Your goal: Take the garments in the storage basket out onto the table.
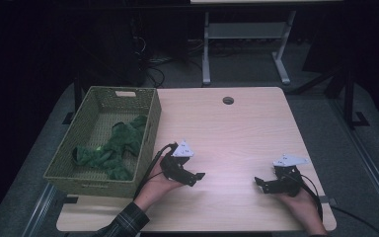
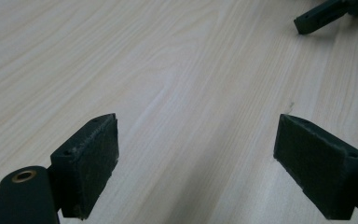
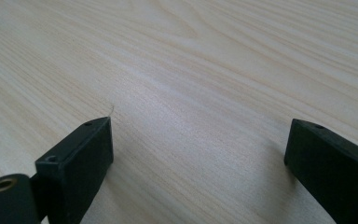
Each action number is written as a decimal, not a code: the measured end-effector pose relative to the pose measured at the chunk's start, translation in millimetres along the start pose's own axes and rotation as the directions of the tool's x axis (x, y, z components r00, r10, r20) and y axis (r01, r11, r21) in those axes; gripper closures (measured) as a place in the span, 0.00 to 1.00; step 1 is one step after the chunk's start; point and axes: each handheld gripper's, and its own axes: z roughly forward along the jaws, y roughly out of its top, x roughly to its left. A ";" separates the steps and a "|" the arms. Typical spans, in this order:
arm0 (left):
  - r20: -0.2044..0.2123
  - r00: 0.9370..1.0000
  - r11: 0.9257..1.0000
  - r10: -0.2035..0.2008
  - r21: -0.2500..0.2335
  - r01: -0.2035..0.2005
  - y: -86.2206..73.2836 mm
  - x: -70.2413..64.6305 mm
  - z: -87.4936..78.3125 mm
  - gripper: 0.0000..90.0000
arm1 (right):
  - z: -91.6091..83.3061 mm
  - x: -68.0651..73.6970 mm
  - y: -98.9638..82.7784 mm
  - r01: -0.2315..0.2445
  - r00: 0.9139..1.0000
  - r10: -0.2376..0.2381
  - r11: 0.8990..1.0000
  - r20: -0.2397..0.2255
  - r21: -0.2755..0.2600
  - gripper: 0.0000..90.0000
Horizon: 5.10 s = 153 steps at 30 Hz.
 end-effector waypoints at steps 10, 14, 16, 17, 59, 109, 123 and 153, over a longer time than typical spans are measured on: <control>-0.007 1.000 1.000 0.004 -0.007 -0.005 8.8 3.0 -11.0 0.15 | 0.0 0.0 0.0 0.001 1.000 -0.001 1.000 0.000 0.000 0.08; -0.009 1.000 1.000 -0.004 -0.004 0.004 12.4 4.4 -15.1 0.15 | 0.0 -0.1 0.0 0.002 1.000 -0.002 1.000 0.001 0.000 0.08; -0.010 1.000 1.000 -0.001 -0.001 0.001 13.6 4.9 -17.3 0.15 | 0.0 -0.1 0.0 0.002 1.000 -0.002 1.000 0.001 0.000 0.08; -0.009 1.000 1.000 0.000 0.007 0.000 13.8 5.3 -18.5 0.15 | 0.0 -0.1 0.0 0.001 1.000 -0.001 1.000 0.001 0.000 0.08; 0.004 1.000 0.999 -0.013 -0.052 0.013 38.7 31.8 -67.7 0.16 | 0.0 -0.2 -0.1 0.003 1.000 -0.003 1.000 0.001 -0.001 0.08; -0.135 0.982 0.988 -0.129 -0.102 0.115 -0.6 108.3 -158.4 0.24 | 0.0 0.1 0.0 -0.001 1.000 0.001 1.000 0.001 0.000 0.08; -0.214 0.965 0.988 -0.152 -0.045 0.146 -26.7 135.1 -173.8 0.40 | 0.1 -0.1 0.1 -0.003 1.000 0.003 1.000 0.003 -0.001 0.08; -0.281 0.942 0.962 -0.182 0.146 0.230 -70.3 168.3 -141.9 0.39 | 0.5 -0.5 0.6 -0.010 1.000 0.010 1.000 0.010 0.000 0.08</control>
